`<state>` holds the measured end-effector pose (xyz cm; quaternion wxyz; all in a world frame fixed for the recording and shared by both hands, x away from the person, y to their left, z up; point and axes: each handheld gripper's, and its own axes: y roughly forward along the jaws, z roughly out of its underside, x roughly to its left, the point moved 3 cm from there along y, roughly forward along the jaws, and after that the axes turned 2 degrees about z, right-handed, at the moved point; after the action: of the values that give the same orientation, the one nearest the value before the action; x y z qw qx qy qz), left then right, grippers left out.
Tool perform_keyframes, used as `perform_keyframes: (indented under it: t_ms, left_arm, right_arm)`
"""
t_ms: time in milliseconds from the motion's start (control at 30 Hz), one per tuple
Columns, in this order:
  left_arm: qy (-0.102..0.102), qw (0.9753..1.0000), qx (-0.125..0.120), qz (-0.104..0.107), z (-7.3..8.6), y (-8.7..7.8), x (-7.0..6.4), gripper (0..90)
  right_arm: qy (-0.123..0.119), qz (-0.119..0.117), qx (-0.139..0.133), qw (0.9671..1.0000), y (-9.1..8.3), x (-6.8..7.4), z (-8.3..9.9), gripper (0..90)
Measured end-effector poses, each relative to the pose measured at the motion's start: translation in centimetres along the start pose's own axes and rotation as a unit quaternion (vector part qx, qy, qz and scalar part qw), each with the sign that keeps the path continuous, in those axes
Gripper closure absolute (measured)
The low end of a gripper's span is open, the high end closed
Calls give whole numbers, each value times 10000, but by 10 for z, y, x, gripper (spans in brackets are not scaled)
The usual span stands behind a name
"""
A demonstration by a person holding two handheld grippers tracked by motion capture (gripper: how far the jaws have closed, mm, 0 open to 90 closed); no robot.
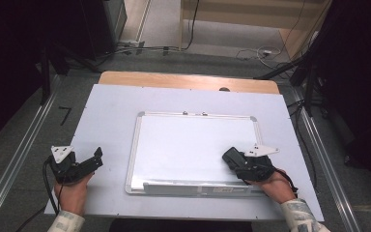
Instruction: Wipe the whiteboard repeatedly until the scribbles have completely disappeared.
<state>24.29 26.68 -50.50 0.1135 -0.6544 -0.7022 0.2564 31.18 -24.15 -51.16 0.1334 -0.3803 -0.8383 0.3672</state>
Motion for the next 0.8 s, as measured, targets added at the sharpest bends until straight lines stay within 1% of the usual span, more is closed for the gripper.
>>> perform_keyframes:
  t_ms: [200, 300, 333, 467, 600, 700, 800]
  left_arm:
    - [4, 10000, 2, 13, 0, 1, -1, 45]
    - [1, 10000, 8, 9, 0, 1, -1, 45]
    - [1, 10000, 2, 18, 0, 1, -1, 45]
    - [1, 10000, -6, 22, 0, 1, -1, 45]
    - [-9, 10000, 25, 21, 0, 1, 0, 45]
    - [-34, 10000, 31, 27, 0, 2, 1, 45]
    - [-23, 10000, 19, 42, 0, 2, 1, 45]
  right_arm:
    - [81, 61, -22, 9999, -3, -4, 3, 388]
    - [206, 109, -58, 9997, -7, -7, 2, 388]
    - [206, 137, -92, 9997, -8, -8, 2, 388]
    - [346, 239, -240, 9988, -14, -14, 0, 388]
    - [485, 289, -320, 9979, -20, -20, -2, 387]
    - [536, 315, -339, 9975, -22, -22, -2, 388]
    - [515, 340, -359, 9974, -23, -22, -3, 387]
